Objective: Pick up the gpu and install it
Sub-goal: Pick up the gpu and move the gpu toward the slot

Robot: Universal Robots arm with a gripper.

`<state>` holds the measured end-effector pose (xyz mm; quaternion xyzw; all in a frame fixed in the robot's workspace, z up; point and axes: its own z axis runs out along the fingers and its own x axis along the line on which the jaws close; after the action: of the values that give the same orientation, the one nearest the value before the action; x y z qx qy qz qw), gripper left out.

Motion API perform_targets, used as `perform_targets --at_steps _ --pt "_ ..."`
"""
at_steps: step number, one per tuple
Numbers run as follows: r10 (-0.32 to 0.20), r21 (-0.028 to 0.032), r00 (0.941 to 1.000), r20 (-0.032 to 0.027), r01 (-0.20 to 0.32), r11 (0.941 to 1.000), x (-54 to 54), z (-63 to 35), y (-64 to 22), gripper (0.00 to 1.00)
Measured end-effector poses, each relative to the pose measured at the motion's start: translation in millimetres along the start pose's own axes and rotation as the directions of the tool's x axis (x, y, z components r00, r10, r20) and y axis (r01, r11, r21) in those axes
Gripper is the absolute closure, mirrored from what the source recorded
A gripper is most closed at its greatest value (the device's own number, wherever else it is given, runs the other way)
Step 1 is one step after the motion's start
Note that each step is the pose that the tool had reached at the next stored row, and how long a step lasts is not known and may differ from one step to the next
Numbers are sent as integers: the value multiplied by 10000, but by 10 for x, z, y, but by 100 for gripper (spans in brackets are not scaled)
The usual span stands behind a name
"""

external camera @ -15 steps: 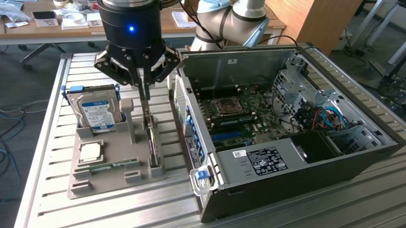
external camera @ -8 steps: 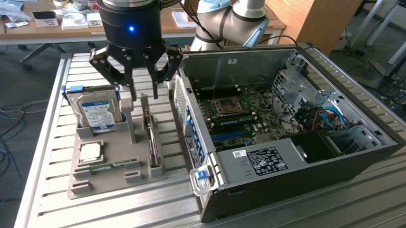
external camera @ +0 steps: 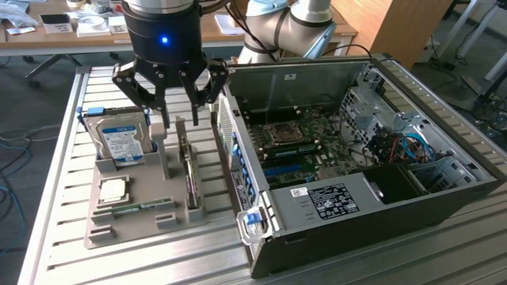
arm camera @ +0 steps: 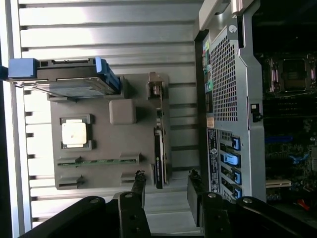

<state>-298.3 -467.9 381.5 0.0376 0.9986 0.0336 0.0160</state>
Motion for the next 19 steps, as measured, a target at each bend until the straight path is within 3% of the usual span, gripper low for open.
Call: perform_targets --at_steps 11,19 --pt "-1 0 10000 -1 1 10000 6 193 -14 53" --pt "-1 -4 10000 3 1 10000 6 209 -14 53"
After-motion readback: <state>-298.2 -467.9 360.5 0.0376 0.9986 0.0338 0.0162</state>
